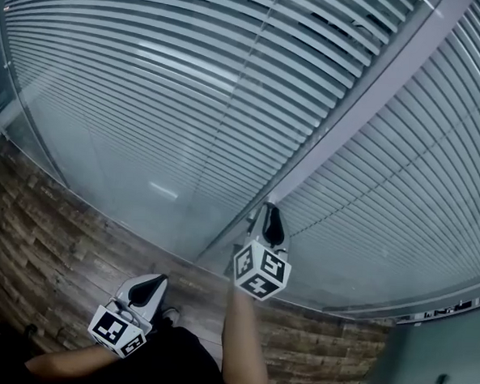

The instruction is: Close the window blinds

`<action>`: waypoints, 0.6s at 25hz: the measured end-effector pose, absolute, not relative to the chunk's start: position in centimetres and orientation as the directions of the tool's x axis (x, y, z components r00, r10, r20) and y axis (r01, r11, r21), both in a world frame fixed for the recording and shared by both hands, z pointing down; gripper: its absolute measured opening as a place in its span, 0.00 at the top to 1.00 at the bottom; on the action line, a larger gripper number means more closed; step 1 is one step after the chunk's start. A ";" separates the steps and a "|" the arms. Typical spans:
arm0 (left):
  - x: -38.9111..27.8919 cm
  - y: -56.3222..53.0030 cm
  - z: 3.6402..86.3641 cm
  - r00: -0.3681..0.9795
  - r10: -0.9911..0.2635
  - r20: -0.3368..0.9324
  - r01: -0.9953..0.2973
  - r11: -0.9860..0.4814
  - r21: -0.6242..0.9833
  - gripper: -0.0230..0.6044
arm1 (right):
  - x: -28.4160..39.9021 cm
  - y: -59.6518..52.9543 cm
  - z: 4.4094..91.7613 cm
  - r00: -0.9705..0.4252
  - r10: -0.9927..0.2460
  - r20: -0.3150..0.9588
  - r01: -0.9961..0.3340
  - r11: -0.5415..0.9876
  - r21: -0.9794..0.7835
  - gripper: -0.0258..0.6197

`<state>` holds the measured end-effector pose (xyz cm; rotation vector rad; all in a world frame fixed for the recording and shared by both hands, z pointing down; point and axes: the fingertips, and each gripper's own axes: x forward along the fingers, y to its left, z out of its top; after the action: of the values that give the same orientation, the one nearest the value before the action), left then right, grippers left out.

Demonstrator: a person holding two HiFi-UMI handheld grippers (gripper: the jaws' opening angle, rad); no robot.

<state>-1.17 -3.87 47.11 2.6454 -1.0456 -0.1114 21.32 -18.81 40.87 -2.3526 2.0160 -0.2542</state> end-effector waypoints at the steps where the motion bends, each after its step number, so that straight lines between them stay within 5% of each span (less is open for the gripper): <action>1: -1.3 -3.8 47.1 0.733 -0.679 0.036 -0.657 -0.693 0.299 0.96 | 21.2 -18.7 40.8 0.148 -0.984 0.103 -0.979 -0.160 -0.124 0.84; 5: -0.8 -3.9 47.0 0.740 -0.671 0.040 -0.650 -0.699 0.299 0.96 | 21.0 -18.8 40.5 0.137 -0.985 0.107 -0.981 -0.150 -0.124 0.85; 7: -0.5 -3.9 47.0 0.744 -0.666 0.043 -0.645 -0.702 0.302 0.96 | 20.9 -19.0 40.7 0.124 -0.986 0.111 -0.983 -0.138 -0.125 0.71; 15: -1.2 -4.1 47.0 0.734 -0.678 0.045 -0.653 -0.685 0.321 0.96 | 21.2 -19.1 40.4 0.167 -0.980 0.105 -0.983 -0.173 -0.057 0.76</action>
<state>-1.20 -4.08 46.97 2.6207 -1.0370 -0.1102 21.16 -19.07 40.38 -2.4179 2.0356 -0.1858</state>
